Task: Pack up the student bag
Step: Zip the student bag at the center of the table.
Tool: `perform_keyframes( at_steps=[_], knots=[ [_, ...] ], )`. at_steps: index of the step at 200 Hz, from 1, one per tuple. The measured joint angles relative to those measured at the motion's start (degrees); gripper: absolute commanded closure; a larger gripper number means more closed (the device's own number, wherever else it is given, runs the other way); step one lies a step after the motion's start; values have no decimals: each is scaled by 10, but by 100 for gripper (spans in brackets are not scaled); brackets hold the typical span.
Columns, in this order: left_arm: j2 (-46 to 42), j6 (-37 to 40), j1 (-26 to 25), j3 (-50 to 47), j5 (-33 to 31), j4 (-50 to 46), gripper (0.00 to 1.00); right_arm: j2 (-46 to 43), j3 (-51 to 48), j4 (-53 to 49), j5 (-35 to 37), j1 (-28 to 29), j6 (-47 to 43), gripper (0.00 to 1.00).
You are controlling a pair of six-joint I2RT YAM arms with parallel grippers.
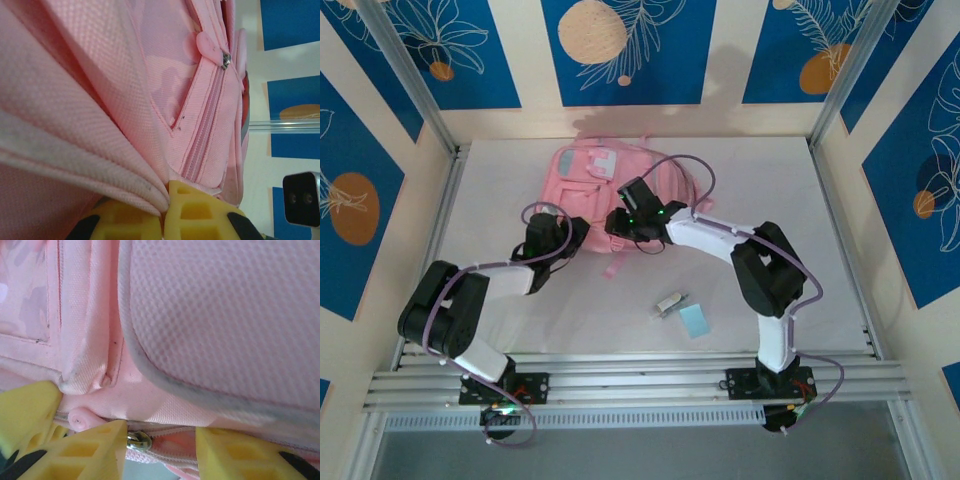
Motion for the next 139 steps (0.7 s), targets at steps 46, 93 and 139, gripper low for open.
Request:
perform_keyframes(
  at_steps=[46,93,139],
  knots=[
    [0,-8,-3,0,-9,-2,97,-56,-70,49,-48,5,115,42],
    [0,-14,-6,0,-17,1,97,-54,-101,134,-91,5,237,41],
    [0,-18,-7,0,-19,2,97,-27,-50,140,-74,16,196,50]
  ],
)
